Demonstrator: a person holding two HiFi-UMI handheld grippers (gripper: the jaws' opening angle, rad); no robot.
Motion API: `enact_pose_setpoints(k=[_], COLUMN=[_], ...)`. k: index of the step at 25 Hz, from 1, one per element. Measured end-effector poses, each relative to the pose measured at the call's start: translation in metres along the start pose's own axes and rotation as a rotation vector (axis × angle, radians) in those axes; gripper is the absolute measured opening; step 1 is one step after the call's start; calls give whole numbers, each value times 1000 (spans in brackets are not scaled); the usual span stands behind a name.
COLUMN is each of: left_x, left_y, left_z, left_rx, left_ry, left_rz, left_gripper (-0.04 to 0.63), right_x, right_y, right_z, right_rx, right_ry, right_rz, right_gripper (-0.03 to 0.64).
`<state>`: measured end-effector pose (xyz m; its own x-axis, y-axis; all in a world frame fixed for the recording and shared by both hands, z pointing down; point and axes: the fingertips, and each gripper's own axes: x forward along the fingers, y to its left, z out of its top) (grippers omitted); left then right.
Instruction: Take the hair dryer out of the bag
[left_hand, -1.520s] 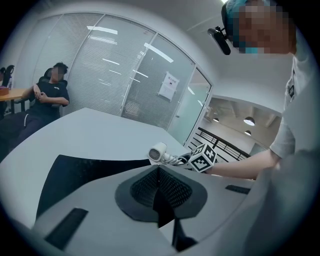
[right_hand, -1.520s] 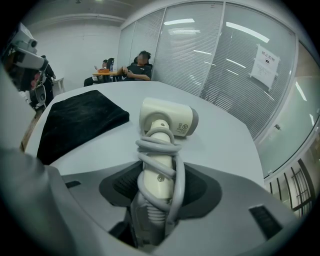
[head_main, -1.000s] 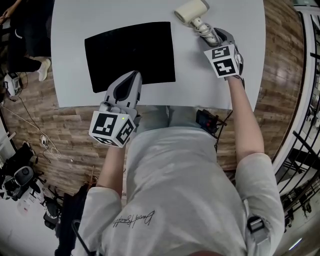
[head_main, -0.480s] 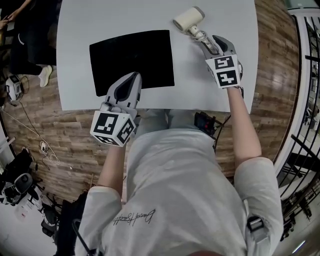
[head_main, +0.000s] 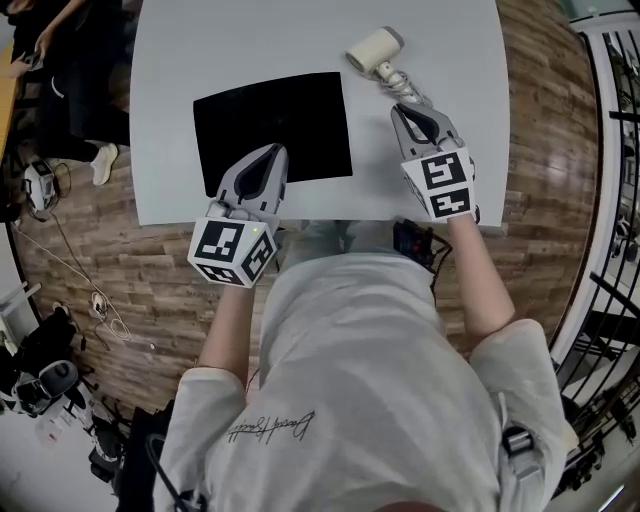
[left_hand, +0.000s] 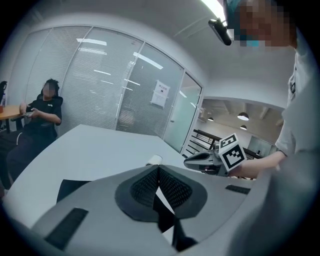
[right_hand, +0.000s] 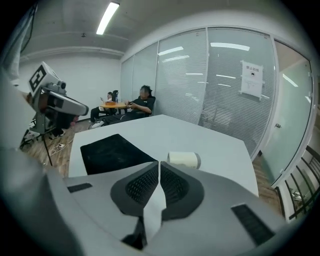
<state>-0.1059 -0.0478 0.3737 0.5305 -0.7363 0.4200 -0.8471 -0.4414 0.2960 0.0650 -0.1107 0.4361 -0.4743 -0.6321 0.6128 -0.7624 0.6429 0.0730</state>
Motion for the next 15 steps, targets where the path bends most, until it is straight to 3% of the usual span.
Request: enact_pose_setpoints(k=[9, 15], left_x=[8, 18], left_y=[-37, -61], left_z=[7, 14], left_rx=[85, 143], left_ry=[14, 0], left_rz=[-52, -86], left_gripper=[12, 12], right_x=[-50, -71], right_y=[46, 45], right_z=[15, 23], right_rx=[115, 171], right_ry=[-87, -150], right_rz=[157, 120], right_gripper=[25, 25])
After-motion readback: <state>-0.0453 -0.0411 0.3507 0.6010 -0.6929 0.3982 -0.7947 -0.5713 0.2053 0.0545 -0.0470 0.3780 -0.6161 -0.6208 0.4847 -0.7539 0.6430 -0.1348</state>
